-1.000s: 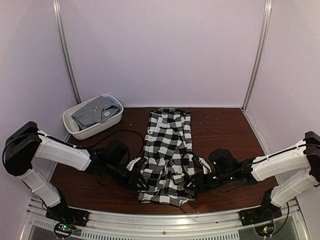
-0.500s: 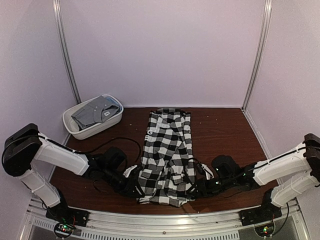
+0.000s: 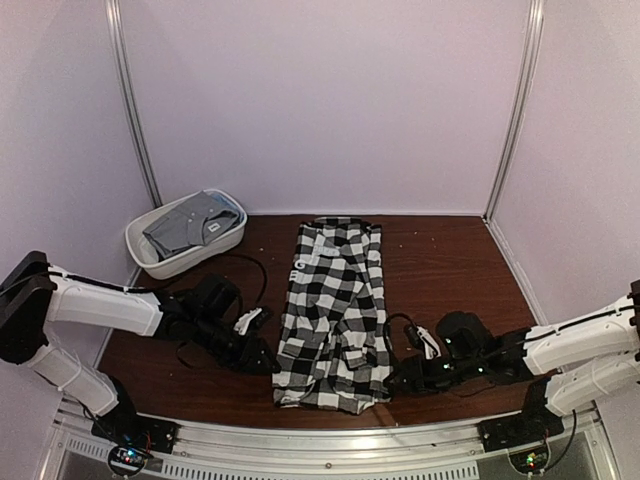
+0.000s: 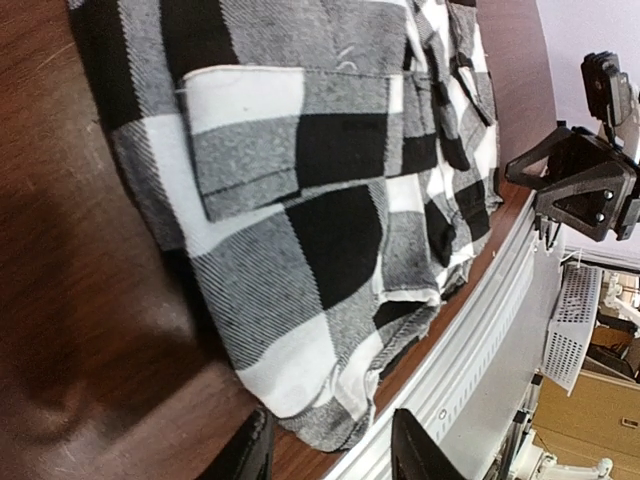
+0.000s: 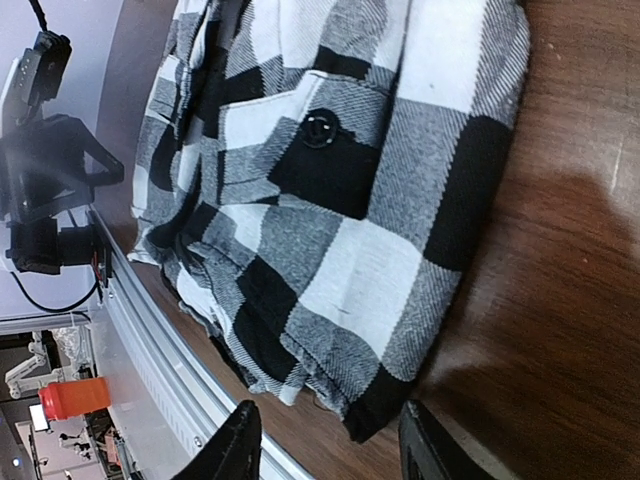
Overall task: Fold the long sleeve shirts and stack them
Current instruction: Smooth out the rectangle-folded shirt at the center of the board, then pick up the rectangle-folded shirt from the center of the board.
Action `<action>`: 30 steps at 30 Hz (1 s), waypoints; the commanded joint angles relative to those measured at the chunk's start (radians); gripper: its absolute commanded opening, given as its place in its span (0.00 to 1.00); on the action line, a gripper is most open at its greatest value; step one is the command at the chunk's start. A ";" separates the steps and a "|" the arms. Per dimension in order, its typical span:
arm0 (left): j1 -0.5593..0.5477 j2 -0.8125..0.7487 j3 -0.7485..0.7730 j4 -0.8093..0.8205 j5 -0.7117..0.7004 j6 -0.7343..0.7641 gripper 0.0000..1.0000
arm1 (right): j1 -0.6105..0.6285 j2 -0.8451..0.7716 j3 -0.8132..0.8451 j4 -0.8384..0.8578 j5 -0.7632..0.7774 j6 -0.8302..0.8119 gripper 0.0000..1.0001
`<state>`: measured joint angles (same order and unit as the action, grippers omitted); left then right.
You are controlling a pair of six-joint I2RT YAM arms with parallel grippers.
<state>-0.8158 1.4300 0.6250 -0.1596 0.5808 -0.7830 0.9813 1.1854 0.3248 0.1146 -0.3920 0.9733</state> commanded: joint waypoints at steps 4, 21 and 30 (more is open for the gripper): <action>0.034 0.095 0.012 0.074 0.013 0.034 0.42 | -0.019 0.043 -0.056 0.119 0.023 0.067 0.49; 0.138 0.236 0.044 0.198 0.001 0.034 0.47 | -0.141 0.190 -0.080 0.365 -0.014 0.086 0.54; 0.141 0.339 0.112 0.262 0.029 0.007 0.45 | -0.162 0.359 -0.033 0.512 -0.076 0.099 0.53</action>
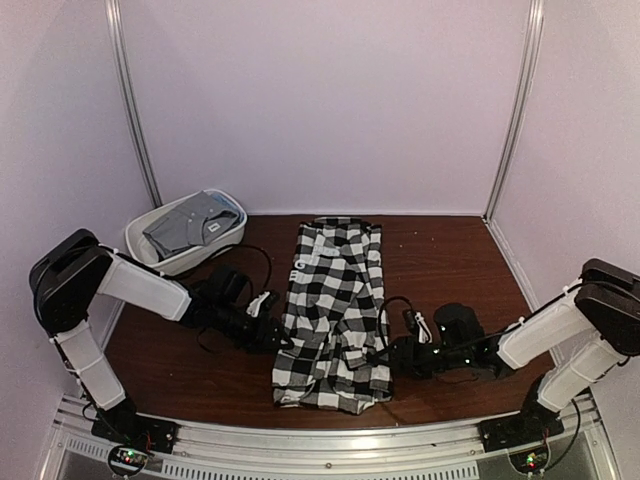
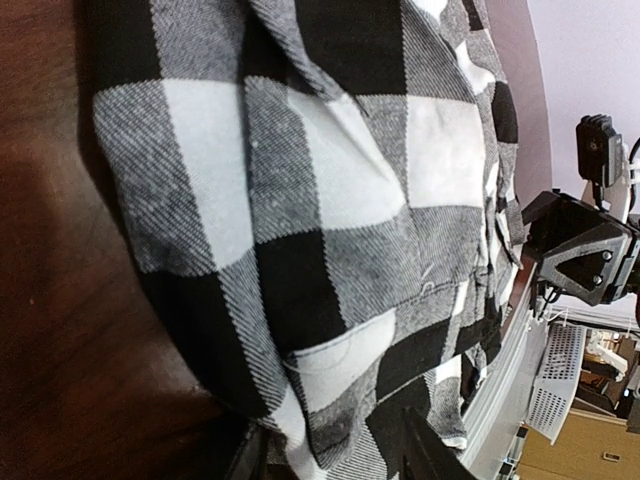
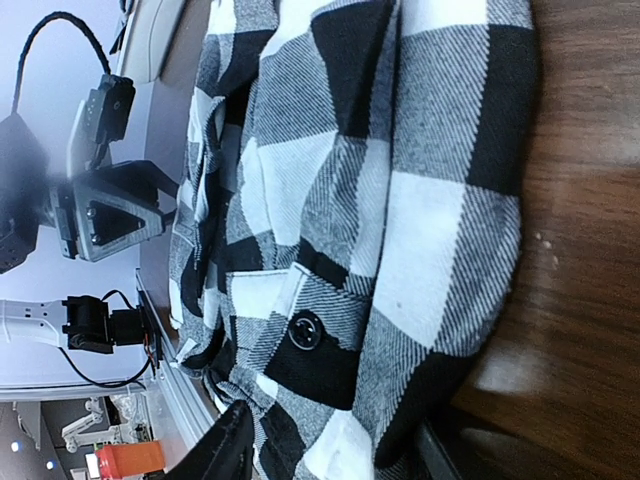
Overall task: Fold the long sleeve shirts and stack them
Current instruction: Pick up the rectangle-folded shirt from the center of the board.
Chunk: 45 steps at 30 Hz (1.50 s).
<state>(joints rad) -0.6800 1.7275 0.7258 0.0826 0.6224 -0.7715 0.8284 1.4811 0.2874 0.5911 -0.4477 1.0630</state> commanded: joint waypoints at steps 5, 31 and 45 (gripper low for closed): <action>0.003 0.060 0.014 0.028 0.011 -0.018 0.35 | -0.008 0.137 0.026 0.105 -0.046 0.026 0.51; -0.078 -0.233 -0.222 0.144 0.061 -0.199 0.07 | 0.064 -0.053 -0.026 0.002 -0.024 0.067 0.06; -0.101 -0.192 -0.233 0.197 0.054 -0.227 0.29 | 0.064 -0.017 0.016 -0.013 -0.041 0.052 0.05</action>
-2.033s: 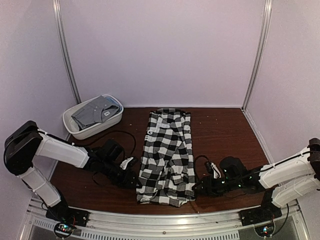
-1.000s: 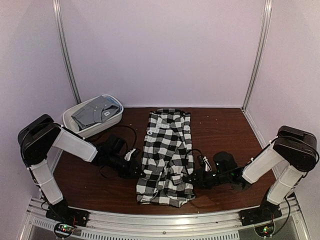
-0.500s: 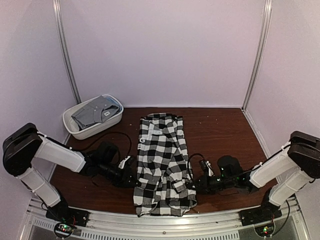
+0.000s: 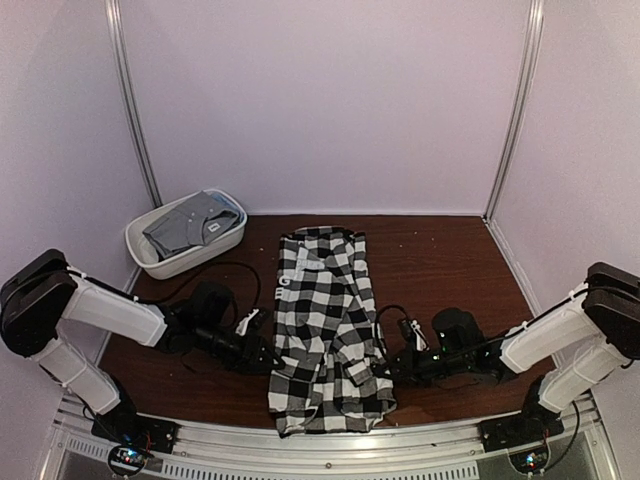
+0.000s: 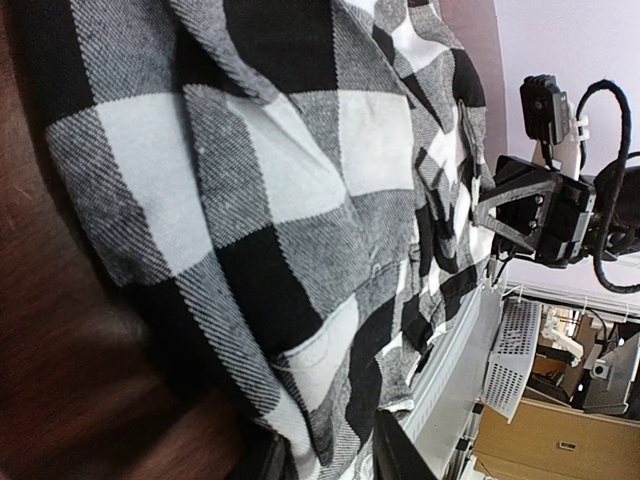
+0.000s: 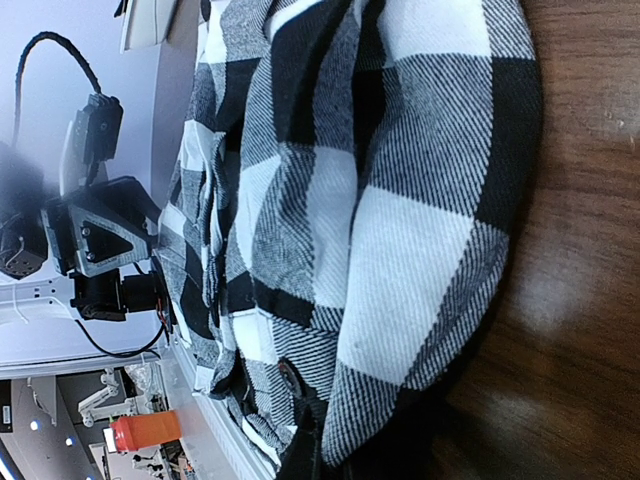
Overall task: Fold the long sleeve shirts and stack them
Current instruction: Pick up the rectangle-folded shirt from the center of the board, then fold the rectangle-folded shirt at the center of the board.
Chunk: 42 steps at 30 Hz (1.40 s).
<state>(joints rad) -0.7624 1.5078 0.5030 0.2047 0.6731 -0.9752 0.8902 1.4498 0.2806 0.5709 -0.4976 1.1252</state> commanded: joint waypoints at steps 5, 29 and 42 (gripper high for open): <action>-0.058 0.053 -0.024 0.118 0.003 -0.062 0.29 | 0.003 0.013 0.025 0.007 0.007 -0.011 0.05; -0.030 -0.001 -0.009 0.299 0.088 -0.255 0.00 | -0.037 -0.040 0.121 -0.038 -0.056 0.029 0.00; 0.135 0.121 -0.062 0.771 0.129 -0.643 0.00 | -0.182 0.112 0.259 0.055 -0.121 0.101 0.00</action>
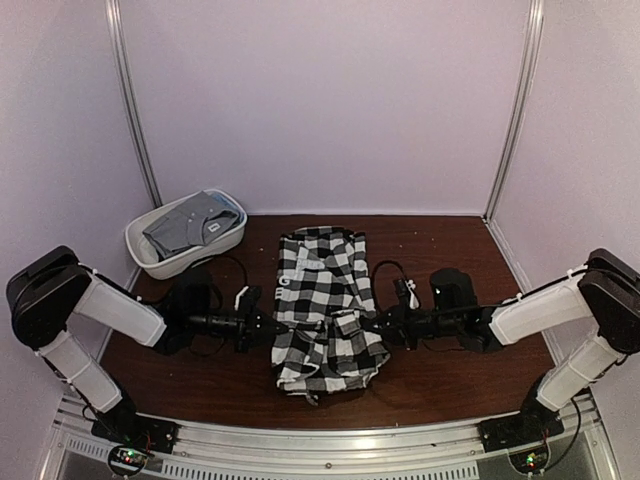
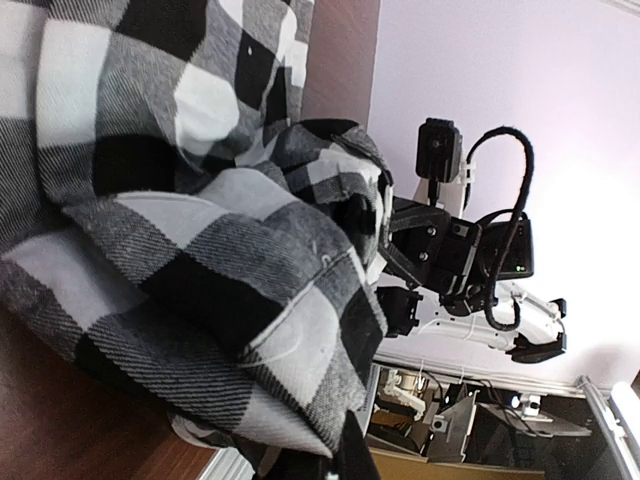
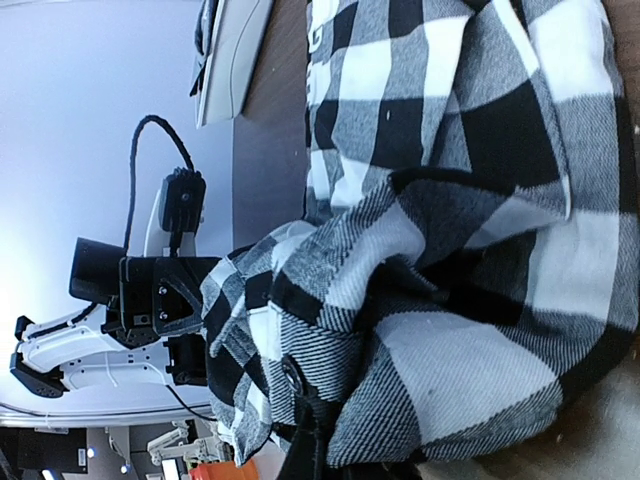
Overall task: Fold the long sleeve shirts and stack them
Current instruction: Fold the rectangle-folded shirt at the center of the board.
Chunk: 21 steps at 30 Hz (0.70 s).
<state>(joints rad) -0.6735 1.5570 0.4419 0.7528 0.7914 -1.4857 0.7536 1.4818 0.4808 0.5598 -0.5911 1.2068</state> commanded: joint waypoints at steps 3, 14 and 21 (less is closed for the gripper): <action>0.070 0.154 0.030 0.298 0.008 -0.165 0.00 | -0.073 0.171 0.099 0.114 -0.040 0.027 0.01; 0.086 0.231 0.067 0.311 -0.012 -0.084 0.50 | -0.087 0.159 0.120 0.034 0.003 -0.080 0.45; 0.086 0.139 0.082 0.084 -0.023 0.078 0.67 | -0.064 0.074 0.097 -0.145 0.086 -0.203 0.51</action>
<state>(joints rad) -0.5945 1.7576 0.4976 0.9463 0.7792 -1.5330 0.6731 1.5993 0.5964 0.5304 -0.5781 1.1027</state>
